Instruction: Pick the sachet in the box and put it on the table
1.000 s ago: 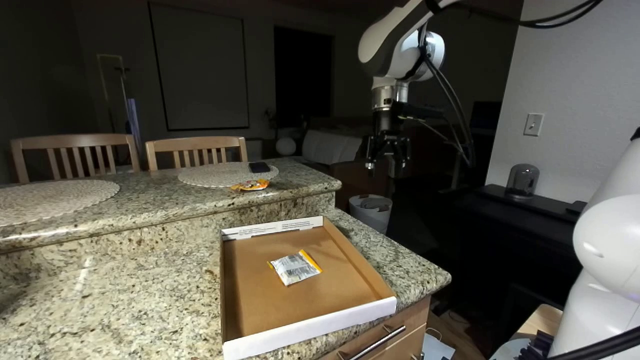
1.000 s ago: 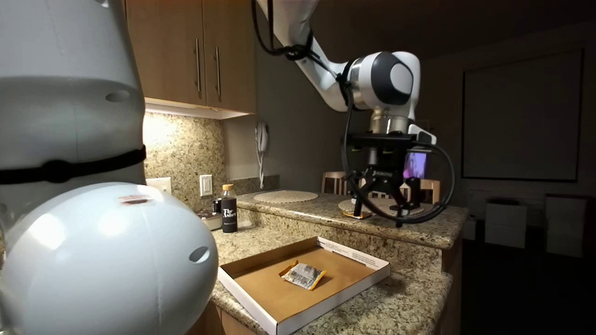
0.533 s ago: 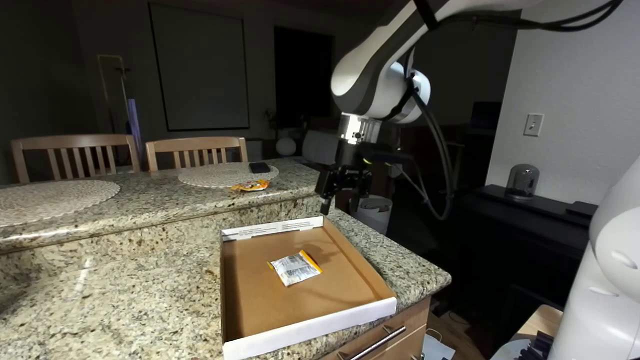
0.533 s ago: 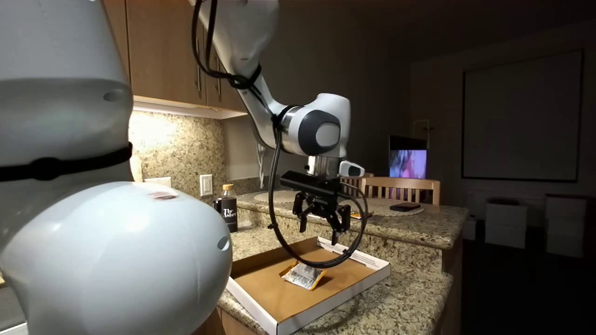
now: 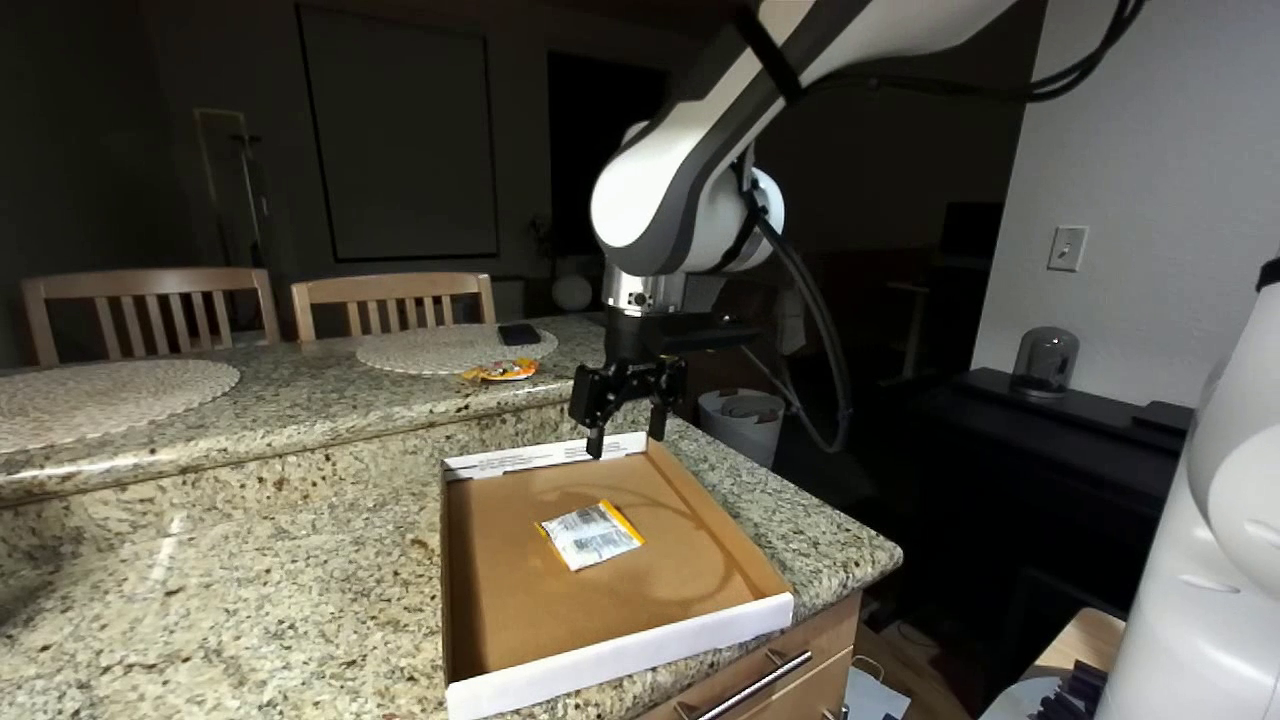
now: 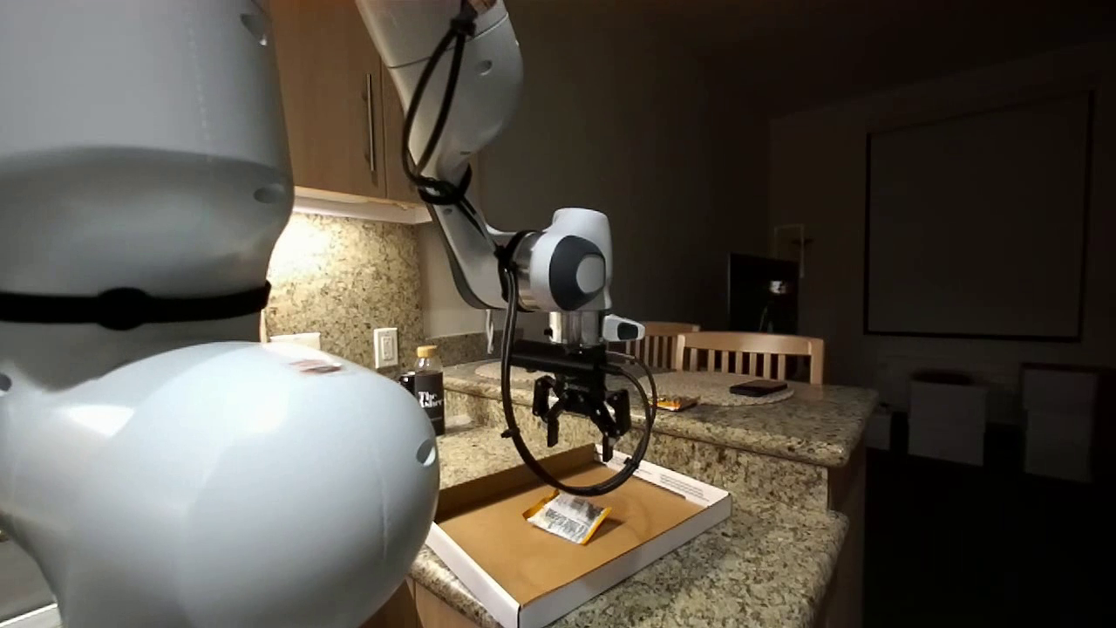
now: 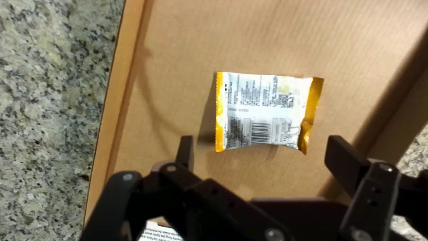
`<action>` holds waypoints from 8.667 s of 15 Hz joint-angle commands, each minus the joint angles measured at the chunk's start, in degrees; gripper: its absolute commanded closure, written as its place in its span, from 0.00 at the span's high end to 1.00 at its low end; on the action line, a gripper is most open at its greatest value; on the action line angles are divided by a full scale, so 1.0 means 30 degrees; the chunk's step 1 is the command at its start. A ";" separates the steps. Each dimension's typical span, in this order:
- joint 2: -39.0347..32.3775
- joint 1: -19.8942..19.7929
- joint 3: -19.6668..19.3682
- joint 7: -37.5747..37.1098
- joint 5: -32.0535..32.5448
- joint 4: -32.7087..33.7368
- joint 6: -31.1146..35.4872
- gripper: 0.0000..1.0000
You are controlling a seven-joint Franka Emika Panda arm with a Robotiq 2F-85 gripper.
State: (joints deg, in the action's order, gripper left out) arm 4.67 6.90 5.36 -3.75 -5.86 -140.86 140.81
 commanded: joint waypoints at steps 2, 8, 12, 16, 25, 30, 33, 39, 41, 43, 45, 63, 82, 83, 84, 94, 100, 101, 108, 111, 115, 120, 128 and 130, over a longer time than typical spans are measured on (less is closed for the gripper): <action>-0.1564 -0.0664 -0.0418 0.0286 0.1488 0.2316 -0.3159 1.00; -0.2792 -0.0484 -0.0340 0.1214 0.2430 0.2668 -0.4543 1.00; -0.3240 -0.0338 -0.0188 0.2212 0.4401 0.2494 -0.4799 1.00; -0.3418 -0.0045 0.0115 0.3372 0.6471 0.2601 -0.4946 1.00; -0.3021 0.0109 0.0367 0.3232 0.6623 0.2351 -0.4953 1.00; -0.3490 0.0875 0.1337 0.3019 0.5749 0.2363 -0.3018 1.00; -0.4486 0.1565 0.1745 0.2278 0.6592 0.2951 -0.1972 1.00; -0.8855 0.2345 0.0908 0.0735 0.8761 0.6192 -0.0747 1.00; -0.9651 0.2380 0.0794 0.1286 0.8669 0.6985 -0.0903 1.00; -0.9986 0.2523 0.0702 0.1438 0.8744 0.7246 -0.1194 0.73; -1.0041 0.2636 0.0704 0.1524 0.8745 0.7287 -0.1215 0.60; -0.7089 0.2754 0.1071 0.1550 0.8382 0.6720 0.0216 0.28; -0.8593 0.1973 -0.0103 -0.1666 0.5538 1.7515 -0.0702 0.05; -0.8900 0.1797 -0.0274 -0.1922 0.5055 1.8434 -0.0930 0.05; -0.9314 0.1672 -0.0543 -0.2390 0.4789 1.9378 -0.1135 0.05; -0.8312 0.0537 -0.0522 -0.2442 0.2202 1.8166 0.2276 0.75; -0.6844 0.0780 0.1433 0.0342 0.1092 1.2500 0.0864 1.00; -0.6656 0.0988 0.1479 0.0152 0.1406 1.1420 0.0610 1.00; -0.4573 0.3084 0.1441 -0.2739 0.3410 0.3751 0.1896 1.00; -0.2441 0.3913 0.1721 -0.5149 0.4076 0.0473 0.2142 1.00; 0.1424 0.4468 0.3074 -0.8517 0.3665 -0.2292 0.1060 1.00; 0.5172 0.4165 0.5157 -1.1153 0.1971 -0.0066 -0.5098 1.00; 0.5796 0.3865 0.5802 -1.1833 0.1959 0.1476 -0.7262 1.00; 0.5694 0.3799 0.5788 -1.1842 0.1971 0.1476 -0.7262 1.00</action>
State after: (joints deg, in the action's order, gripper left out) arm 21.59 19.58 21.56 -39.72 0.59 -136.53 119.12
